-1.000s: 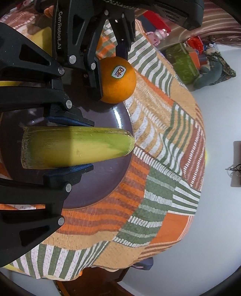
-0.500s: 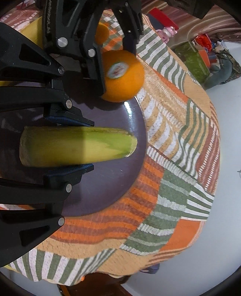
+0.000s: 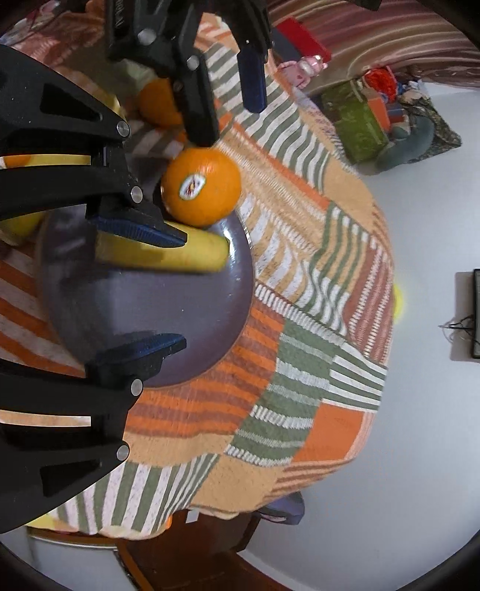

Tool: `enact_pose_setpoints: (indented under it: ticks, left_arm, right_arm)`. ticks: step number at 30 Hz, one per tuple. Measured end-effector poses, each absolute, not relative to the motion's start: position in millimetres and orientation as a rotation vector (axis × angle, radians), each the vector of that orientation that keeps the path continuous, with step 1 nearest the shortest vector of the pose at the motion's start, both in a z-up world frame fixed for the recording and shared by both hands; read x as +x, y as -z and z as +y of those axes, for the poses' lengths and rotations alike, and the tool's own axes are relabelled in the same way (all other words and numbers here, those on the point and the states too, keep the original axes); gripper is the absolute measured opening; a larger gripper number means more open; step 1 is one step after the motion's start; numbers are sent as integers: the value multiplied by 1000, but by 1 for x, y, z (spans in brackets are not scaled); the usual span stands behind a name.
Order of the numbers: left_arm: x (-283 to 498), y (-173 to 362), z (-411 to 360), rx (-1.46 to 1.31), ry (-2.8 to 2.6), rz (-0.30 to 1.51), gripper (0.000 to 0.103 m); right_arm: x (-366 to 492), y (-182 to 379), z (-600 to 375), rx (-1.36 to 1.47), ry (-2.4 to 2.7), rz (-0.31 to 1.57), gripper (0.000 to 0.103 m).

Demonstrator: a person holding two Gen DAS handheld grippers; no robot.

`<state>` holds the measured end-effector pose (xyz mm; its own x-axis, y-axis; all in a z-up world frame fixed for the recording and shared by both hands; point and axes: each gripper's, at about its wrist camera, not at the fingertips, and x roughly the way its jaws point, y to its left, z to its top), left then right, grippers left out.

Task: Organize fruits
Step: 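Open the left tool to drop the orange while the right tool releases the corn onto the plate, then grasp a second orange with the left tool while the right tool grasps the yellow corn cob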

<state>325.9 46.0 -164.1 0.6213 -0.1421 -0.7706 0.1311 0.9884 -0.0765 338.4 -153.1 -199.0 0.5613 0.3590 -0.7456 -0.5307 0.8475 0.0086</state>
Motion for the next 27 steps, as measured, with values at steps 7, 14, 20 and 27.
enact_pose_setpoints:
  ticks: [7,14,20,27]
  left_arm:
    - [288,142,68,4,102,839,79]
    - [259,156,98,-1,45,882,82]
    - [244,181,117,-23,34,943,82]
    - [242,210,124,-38,52,1000,82]
  right_arm:
    - [300,174,-158,-202,-526,750,55]
    - [270,188,-153,-219,-527,763,57]
    - [260,210,-147,-198,-532,834,57]
    - [260,238,-140,-212,-520,917,57]
